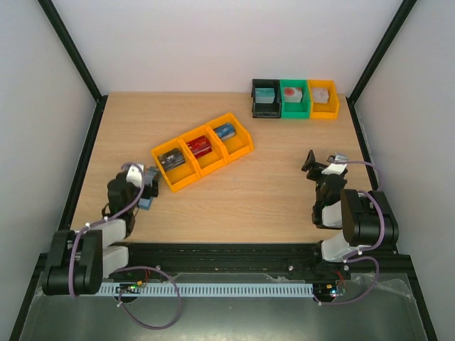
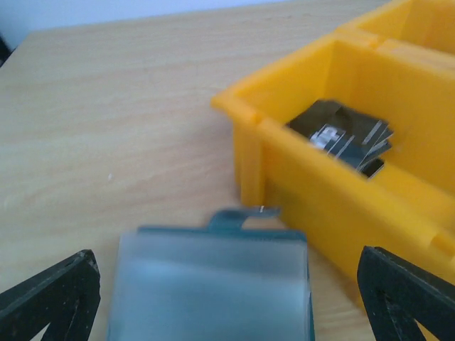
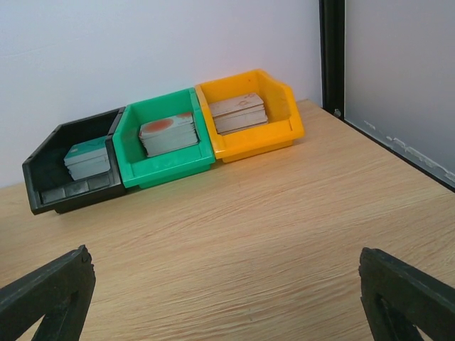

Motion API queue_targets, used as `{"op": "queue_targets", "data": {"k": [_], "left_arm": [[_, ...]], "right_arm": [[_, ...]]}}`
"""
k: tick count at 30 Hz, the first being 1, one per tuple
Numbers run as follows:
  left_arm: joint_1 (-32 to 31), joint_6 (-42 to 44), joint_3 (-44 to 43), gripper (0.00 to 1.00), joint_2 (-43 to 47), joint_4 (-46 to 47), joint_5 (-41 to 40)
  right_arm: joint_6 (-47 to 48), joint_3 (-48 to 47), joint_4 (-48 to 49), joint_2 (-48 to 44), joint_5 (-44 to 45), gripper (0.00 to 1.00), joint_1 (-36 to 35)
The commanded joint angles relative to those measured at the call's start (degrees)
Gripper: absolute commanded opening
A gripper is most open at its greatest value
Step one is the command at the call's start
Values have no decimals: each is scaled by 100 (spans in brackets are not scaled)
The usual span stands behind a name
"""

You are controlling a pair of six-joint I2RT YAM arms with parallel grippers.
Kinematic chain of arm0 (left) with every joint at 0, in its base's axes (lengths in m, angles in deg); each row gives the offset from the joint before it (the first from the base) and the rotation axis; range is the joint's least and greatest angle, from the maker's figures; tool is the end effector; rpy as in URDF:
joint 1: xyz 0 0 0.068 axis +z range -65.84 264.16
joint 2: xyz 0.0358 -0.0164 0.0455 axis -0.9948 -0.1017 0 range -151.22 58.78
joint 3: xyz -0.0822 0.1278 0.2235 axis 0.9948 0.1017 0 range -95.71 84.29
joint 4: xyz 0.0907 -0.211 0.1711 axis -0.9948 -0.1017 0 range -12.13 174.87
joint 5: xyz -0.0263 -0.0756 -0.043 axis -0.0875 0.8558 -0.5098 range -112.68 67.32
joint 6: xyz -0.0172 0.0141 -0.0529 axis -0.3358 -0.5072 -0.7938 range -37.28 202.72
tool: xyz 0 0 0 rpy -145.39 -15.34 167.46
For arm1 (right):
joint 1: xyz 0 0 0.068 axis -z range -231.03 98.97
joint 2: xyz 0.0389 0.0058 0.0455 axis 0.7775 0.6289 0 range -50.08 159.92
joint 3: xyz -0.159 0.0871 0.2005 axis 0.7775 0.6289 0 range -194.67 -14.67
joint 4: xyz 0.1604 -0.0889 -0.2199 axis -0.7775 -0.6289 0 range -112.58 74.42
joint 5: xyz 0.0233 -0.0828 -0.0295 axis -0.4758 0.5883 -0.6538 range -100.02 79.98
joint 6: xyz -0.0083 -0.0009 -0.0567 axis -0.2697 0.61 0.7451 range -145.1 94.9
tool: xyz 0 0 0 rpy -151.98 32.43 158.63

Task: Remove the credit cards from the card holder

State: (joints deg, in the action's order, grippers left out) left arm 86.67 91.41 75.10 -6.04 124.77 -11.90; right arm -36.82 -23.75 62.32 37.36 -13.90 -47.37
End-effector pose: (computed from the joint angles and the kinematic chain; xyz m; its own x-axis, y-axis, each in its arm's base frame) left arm 0.2212 0.0022 0.1289 -0.2469 0.1377 -0.9592 0.1763 0.9797 0.0953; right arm 0.2359 -0.0124 0.1200 -0.0086 0.2037 -0.9790 -0.0022 0.9790 0.2037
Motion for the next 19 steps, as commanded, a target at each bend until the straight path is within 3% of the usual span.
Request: {"op": "queue_targets", "data": {"k": [1,4,7,10,13,15,19], "left_arm": [[137,-811,718,99,-511,3461,-478],[283,-1296,935,99,-1127,4779,-335],[159,-1367,1057,99,-2629,6741,-780],[183,-1417,660,100,-2083,5169,-892],[154,-1409,561,99,-2430,5616,-899],[139,-1413,282,99,-2161,4604,-975],[62,-1412,-171,100,-2246,3883,-1161]], "right_arm": [[108,-85,31,-15,54,99,-32],[109,-124,-19,-7,59,99,-38],[112,-125,-20,-1,60,99,-41],[126,-157,-72,-1,71,99,-58],[131,-165,-90,2,97,99,-72],[132,-172,-98,2,105,99,-76],[144,-195,-140,2,134,99,-85]]}}
